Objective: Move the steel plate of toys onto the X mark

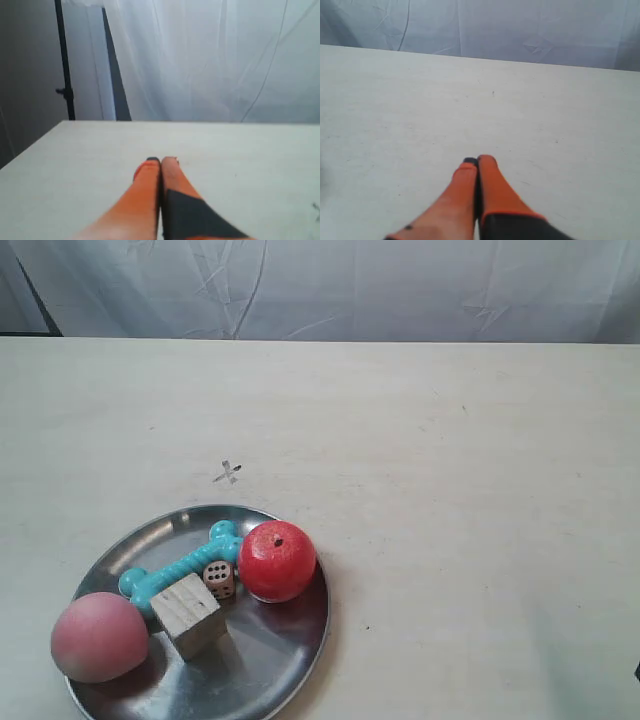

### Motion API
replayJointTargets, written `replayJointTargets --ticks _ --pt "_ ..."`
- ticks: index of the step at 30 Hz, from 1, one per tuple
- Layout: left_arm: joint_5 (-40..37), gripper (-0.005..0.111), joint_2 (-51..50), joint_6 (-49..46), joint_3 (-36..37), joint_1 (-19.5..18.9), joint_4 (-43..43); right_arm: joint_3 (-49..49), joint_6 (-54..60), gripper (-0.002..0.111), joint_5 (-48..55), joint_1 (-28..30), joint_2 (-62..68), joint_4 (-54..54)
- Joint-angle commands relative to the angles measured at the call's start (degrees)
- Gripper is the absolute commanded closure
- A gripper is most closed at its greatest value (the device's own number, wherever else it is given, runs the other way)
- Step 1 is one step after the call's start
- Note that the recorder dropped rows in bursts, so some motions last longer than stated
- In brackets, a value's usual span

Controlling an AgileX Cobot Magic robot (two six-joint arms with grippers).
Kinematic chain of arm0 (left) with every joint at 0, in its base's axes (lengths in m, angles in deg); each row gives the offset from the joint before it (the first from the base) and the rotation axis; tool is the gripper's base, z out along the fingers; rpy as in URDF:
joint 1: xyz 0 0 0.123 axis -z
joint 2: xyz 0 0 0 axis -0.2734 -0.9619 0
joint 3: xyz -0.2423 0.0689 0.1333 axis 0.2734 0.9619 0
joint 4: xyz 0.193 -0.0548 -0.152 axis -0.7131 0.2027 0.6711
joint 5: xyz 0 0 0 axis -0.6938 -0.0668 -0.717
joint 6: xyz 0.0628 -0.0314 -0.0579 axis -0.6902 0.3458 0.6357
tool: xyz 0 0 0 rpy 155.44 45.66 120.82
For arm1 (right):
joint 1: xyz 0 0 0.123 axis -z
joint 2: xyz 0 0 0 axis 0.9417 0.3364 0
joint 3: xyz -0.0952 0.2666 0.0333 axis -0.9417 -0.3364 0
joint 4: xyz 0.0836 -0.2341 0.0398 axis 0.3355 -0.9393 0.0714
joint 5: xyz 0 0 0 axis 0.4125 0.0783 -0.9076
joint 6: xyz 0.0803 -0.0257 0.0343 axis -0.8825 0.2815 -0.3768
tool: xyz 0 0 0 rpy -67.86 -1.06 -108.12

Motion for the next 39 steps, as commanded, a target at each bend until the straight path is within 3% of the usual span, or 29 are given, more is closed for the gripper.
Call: replayJointTargets --ticks 1,10,14,18,22,31,36,39 --pt "11.7 0.106 0.3 0.5 0.2 0.0 3.6 -0.1 0.0 0.108 -0.7 0.2 -0.4 -0.1" --pt "28.0 0.106 0.3 0.0 0.2 0.0 3.6 -0.1 0.0 0.108 -5.7 0.2 -0.4 -4.9" --pt "34.0 0.106 0.3 6.9 0.2 0.0 5.0 -0.1 -1.7 0.108 -16.0 0.2 -0.4 6.7" --pt "25.6 0.106 0.3 14.2 0.2 0.0 14.7 -0.1 -7.3 0.108 -27.0 0.2 -0.4 27.2" --pt "17.3 0.107 0.3 14.6 0.2 0.0 24.0 -0.1 -16.6 0.108 -30.7 0.2 -0.4 46.2" --pt "2.2 0.107 -1.6 14.6 -1.9 0.0 37.9 0.9 -17.2 0.109 -20.3 0.2 1.6 47.4" --pt "-5.6 0.107 -15.0 13.9 -11.0 0.0 35.7 12.4 -13.3 0.109 -12.1 0.2 14.1 42.5" --pt "-16.0 0.107 -26.9 4.7 -20.9 0.1 33.5 22.6 -13.0 0.109 -2.3 0.2 26.3 34.2"
